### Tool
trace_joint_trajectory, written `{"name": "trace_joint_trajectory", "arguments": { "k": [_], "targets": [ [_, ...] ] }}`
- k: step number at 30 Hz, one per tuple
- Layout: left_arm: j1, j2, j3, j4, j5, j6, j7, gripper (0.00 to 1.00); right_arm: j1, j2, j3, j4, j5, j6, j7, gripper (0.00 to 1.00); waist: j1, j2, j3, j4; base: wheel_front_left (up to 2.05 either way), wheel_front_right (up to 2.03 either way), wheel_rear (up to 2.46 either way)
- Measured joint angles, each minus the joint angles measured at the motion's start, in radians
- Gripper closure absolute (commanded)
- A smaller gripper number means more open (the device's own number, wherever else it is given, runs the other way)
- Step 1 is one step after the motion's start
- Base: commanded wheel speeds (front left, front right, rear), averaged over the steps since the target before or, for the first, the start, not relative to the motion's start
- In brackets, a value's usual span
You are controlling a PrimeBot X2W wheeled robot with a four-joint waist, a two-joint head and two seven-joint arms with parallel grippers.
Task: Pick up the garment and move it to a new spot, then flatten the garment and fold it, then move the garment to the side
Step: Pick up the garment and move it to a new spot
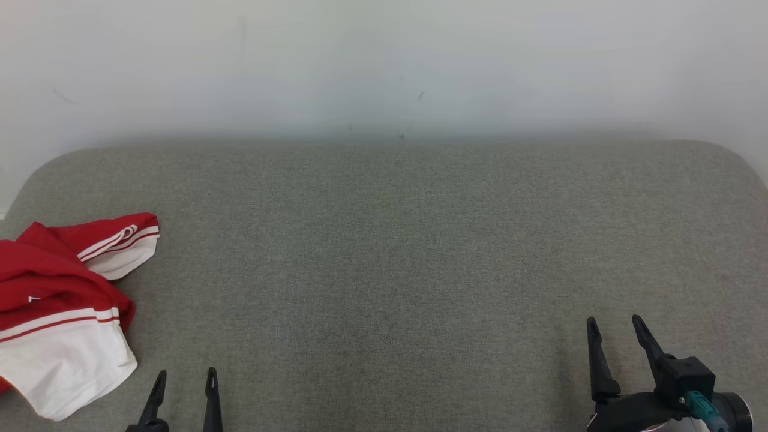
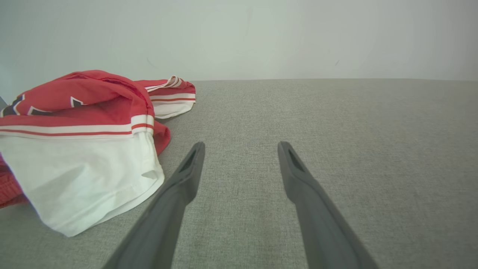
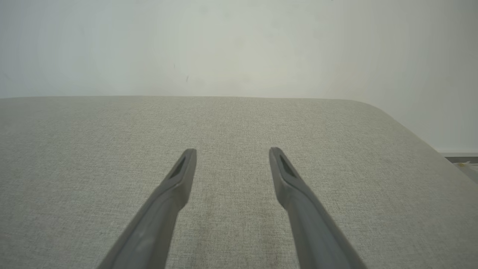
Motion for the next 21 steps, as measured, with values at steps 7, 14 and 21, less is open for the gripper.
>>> {"name": "trace_joint_trajectory", "arguments": {
  "k": [7,14,21],
  "targets": [
    [0.005,0.000,0.003,-0.001,0.002,-0.004,0.000,0.00,0.001,0.000,-0.011,0.000,-0.005,0.000,0.000,0.00,-0.0001,0.0000,-0.001,0.000,0.00,0.00,0.00],
    [0.005,0.000,0.006,-0.002,0.004,-0.005,0.000,0.00,0.002,0.000,-0.008,-0.003,-0.009,0.000,0.000,0.00,-0.0001,0.0000,-0.002,0.007,0.00,0.00,0.00],
    [0.005,-0.001,0.012,-0.001,-0.002,-0.003,0.000,0.00,0.014,-0.006,0.030,-0.008,-0.009,0.000,0.000,0.00,0.0000,0.0000,-0.001,0.049,0.00,0.00,0.00]
  ]
}}
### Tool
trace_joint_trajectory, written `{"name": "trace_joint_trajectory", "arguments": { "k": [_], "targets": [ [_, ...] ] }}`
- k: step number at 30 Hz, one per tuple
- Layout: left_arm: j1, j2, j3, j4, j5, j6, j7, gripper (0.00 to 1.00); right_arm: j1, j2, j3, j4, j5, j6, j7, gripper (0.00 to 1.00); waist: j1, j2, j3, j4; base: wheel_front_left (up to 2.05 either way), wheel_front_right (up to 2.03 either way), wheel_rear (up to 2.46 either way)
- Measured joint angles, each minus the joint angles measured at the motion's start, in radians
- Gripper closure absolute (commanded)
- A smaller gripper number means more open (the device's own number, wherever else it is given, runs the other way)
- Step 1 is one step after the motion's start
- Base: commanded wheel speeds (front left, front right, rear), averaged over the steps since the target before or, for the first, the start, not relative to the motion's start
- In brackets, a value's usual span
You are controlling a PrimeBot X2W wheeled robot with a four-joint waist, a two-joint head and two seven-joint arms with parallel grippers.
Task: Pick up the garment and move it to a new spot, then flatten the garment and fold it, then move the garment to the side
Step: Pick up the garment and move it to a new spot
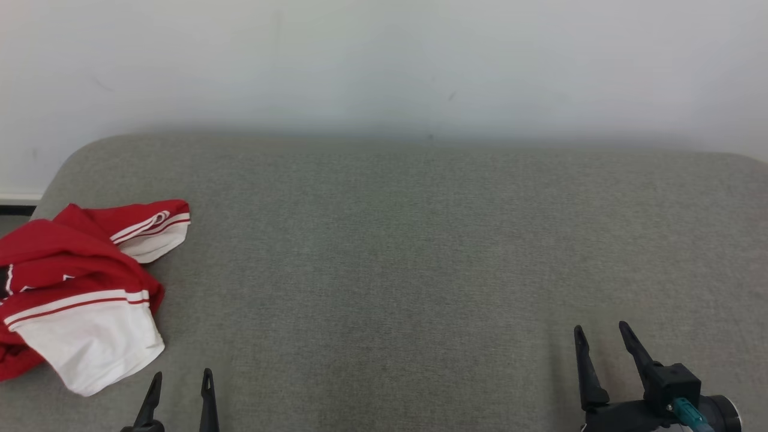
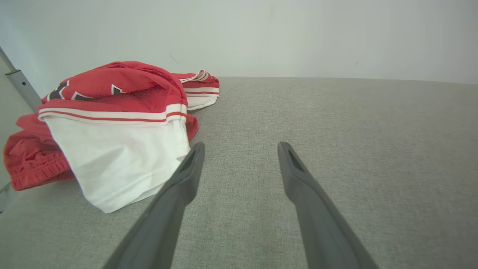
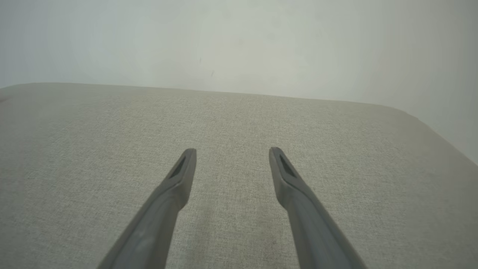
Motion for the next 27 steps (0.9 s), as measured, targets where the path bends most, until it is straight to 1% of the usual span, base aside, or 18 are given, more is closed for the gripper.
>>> {"name": "trace_joint_trajectory", "arguments": {
  "k": [4,9,15,16,23,27],
  "targets": [
    [0.000,0.000,0.000,0.001,-0.002,0.007,0.000,0.00,0.007,0.001,0.035,-0.003,0.003,0.000,0.000,0.00,0.0000,0.0000,0.006,0.048,0.00,0.00,0.00],
    [0.003,0.000,-0.001,0.004,-0.013,0.015,0.000,0.00,-0.001,0.000,0.098,-0.007,0.013,0.000,-0.003,0.00,0.0000,0.0000,0.015,0.128,0.00,0.00,0.00],
    [0.014,0.000,0.006,0.003,-0.022,0.021,0.000,0.00,-0.022,-0.007,0.183,-0.004,0.033,0.000,-0.002,0.00,0.0000,0.0000,0.025,0.243,0.00,0.00,0.00],
    [0.021,0.000,0.009,0.002,-0.025,0.021,0.000,0.00,-0.033,-0.008,0.205,-0.004,0.039,0.000,-0.002,0.00,0.0000,0.0000,0.028,0.284,0.00,0.00,0.00],
    [0.051,0.000,0.029,0.003,-0.033,0.025,0.000,0.00,-0.048,-0.005,0.256,0.000,0.056,0.000,-0.002,0.00,0.0000,0.0000,0.034,0.417,0.00,0.00,0.00],
    [0.063,0.000,0.044,-0.007,-0.058,0.033,0.000,0.00,-0.063,-0.005,0.280,0.006,0.062,0.000,-0.002,0.00,0.0000,0.0000,0.039,0.473,0.00,0.00,0.00]
  ]
}}
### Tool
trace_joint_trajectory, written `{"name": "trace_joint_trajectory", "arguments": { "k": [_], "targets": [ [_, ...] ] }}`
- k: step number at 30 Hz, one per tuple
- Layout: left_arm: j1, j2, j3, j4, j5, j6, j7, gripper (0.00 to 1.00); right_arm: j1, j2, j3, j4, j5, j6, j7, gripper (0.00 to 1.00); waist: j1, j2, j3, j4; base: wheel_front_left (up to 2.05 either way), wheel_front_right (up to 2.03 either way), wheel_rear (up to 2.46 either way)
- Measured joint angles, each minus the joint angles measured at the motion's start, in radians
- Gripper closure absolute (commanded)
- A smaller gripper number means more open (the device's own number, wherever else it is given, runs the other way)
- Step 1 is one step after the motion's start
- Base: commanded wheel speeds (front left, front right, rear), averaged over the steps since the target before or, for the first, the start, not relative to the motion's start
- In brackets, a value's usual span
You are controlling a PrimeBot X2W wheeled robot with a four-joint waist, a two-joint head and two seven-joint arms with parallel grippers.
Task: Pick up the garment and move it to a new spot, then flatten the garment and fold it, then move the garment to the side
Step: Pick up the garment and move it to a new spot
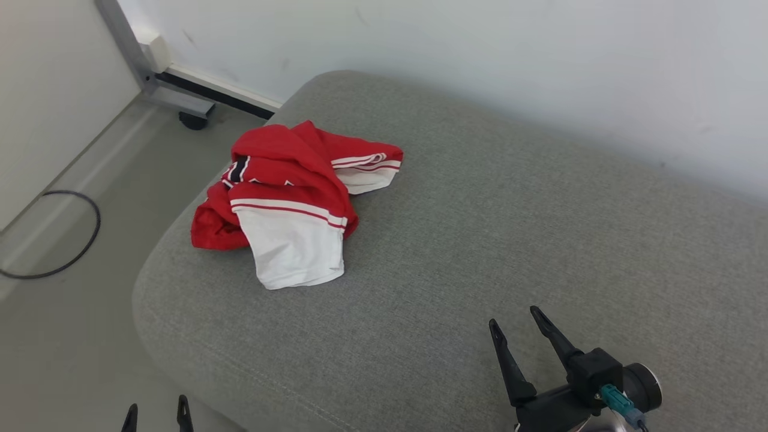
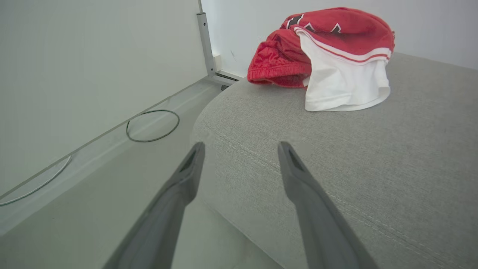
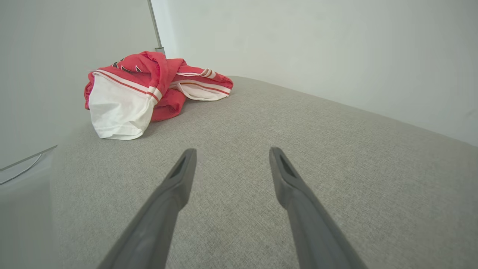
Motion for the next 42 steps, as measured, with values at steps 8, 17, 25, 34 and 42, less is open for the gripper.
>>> {"name": "trace_joint_trajectory", "arguments": {
  "k": [8,17,25,34,42],
  "targets": [
    [0.000,0.000,-0.011,-0.004,-0.016,-0.009,0.000,0.00,-0.006,-0.017,-0.008,0.003,0.007,0.000,0.000,0.00,0.0000,0.0000,0.018,0.031,0.00,0.00,0.00],
    [-0.080,0.000,-0.007,0.013,-0.040,-0.041,0.000,0.00,-0.009,-0.058,-0.014,-0.010,0.007,0.000,0.000,0.00,0.0001,0.0000,0.060,-0.013,0.00,0.00,0.00],
    [-0.201,0.015,0.028,0.015,-0.020,-0.070,0.000,0.00,-0.034,-0.087,-0.009,-0.035,0.005,0.000,0.000,0.00,0.0001,0.0000,0.121,-0.064,0.00,0.00,0.00],
    [-0.425,0.138,0.034,0.113,0.015,-0.080,0.000,0.00,-0.066,-0.108,-0.019,-0.067,0.005,0.000,0.000,0.00,0.0001,0.0000,0.182,-0.109,0.00,0.00,0.00],
    [-0.618,0.244,-0.070,0.243,-0.013,-0.086,0.000,0.00,-0.078,-0.118,-0.012,-0.077,0.005,0.000,0.000,0.00,0.0001,0.0001,0.223,-0.146,0.00,0.00,0.00]
  ]
}}
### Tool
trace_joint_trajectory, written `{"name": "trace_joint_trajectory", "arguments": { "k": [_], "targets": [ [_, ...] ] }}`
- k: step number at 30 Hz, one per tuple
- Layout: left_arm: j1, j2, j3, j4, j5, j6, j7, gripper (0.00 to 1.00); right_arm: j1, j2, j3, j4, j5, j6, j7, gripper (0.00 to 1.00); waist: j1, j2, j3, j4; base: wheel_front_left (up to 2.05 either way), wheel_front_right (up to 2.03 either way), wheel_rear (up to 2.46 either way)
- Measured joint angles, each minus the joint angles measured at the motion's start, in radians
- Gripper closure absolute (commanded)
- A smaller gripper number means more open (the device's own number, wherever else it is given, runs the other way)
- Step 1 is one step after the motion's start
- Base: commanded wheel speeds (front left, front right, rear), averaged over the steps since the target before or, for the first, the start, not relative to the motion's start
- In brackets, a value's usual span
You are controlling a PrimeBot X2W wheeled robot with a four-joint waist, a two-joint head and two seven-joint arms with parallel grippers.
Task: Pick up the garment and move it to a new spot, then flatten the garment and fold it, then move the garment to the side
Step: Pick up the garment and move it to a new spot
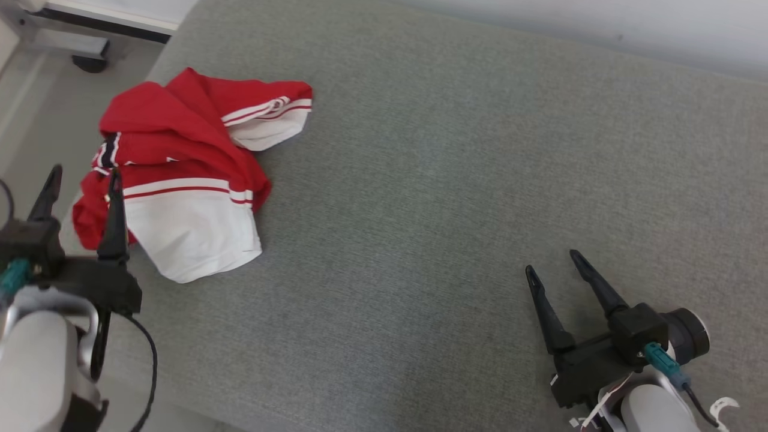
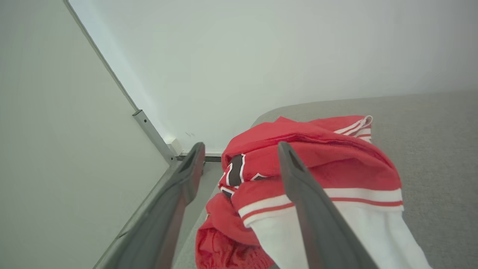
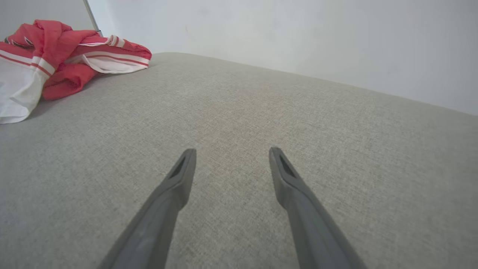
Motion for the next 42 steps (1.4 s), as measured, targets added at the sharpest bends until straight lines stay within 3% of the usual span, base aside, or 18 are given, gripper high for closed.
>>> {"name": "trace_joint_trajectory", "arguments": {
  "k": [5,16,29,30,32,42],
  "targets": [
    [-0.149,0.091,-0.129,0.134,-0.062,-0.001,0.010,0.00,-0.022,-0.019,0.002,-0.005,0.000,0.000,0.000,0.00,-0.0001,0.0000,0.035,-0.036,0.00,0.00,0.00],
    [-0.274,0.153,-0.288,0.289,-0.188,-0.001,0.123,0.00,-0.052,-0.034,0.001,-0.020,0.006,0.001,-0.001,0.00,-0.0001,-0.0001,0.088,-0.096,0.00,0.00,0.00],
    [-0.327,0.157,-0.356,0.430,-0.316,-0.001,0.248,0.00,-0.061,-0.033,0.003,-0.022,0.007,0.002,-0.004,0.00,-0.0002,-0.0001,0.111,-0.116,0.00,0.00,0.00],
    [-0.330,0.155,-0.355,0.438,-0.322,-0.001,0.253,0.18,-0.062,-0.033,0.005,-0.023,0.007,0.002,-0.004,0.00,-0.0002,-0.0001,0.113,-0.118,0.00,0.00,0.00],
    [-0.335,0.152,-0.360,0.450,-0.331,-0.001,0.259,1.00,-0.064,-0.033,0.006,-0.024,0.007,0.002,-0.004,0.00,-0.0002,-0.0001,0.115,-0.121,0.00,0.00,0.00],
    [-0.365,0.164,-0.378,0.492,-0.351,-0.001,0.227,1.00,-0.060,-0.017,-0.005,0.000,0.014,0.002,-0.003,0.00,-0.0001,0.0000,0.087,-0.133,0.00,0.00,0.00]
  ]
}}
